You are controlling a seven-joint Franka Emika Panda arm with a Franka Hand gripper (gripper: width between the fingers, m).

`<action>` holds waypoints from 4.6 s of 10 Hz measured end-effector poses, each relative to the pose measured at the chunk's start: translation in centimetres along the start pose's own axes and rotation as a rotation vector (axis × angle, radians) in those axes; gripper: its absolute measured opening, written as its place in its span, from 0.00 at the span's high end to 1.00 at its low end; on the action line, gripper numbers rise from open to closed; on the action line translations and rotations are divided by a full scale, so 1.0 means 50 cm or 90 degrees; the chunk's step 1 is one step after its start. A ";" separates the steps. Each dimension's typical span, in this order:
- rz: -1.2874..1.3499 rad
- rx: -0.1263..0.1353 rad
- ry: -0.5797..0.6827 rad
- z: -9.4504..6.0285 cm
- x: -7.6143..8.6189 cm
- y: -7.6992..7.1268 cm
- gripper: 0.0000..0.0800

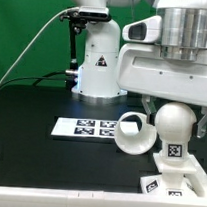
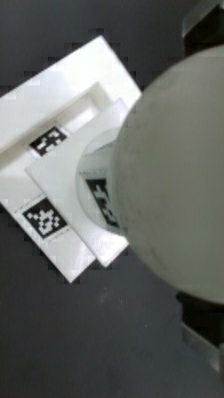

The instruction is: Assemble lamp

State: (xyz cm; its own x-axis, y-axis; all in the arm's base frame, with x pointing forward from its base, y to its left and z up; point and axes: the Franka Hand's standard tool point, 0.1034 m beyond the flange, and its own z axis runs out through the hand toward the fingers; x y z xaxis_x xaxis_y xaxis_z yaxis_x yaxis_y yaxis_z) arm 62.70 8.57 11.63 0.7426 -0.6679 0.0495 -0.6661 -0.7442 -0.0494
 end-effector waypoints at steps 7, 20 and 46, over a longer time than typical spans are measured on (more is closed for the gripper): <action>0.568 0.011 -0.037 0.006 -0.021 -0.006 0.28; -0.164 -0.018 -0.026 -0.005 -0.025 -0.011 0.13; 0.559 0.001 -0.041 0.004 -0.023 -0.005 0.28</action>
Offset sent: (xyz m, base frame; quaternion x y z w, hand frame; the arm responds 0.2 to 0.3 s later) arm -0.0011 -0.0150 -0.0042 -0.0247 -0.0082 0.3417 0.9394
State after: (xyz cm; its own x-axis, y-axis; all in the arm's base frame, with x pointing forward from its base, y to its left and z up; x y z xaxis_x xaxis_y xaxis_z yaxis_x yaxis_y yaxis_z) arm 62.02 9.51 11.37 -0.0353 -0.9974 -0.0631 -0.9982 0.0382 -0.0452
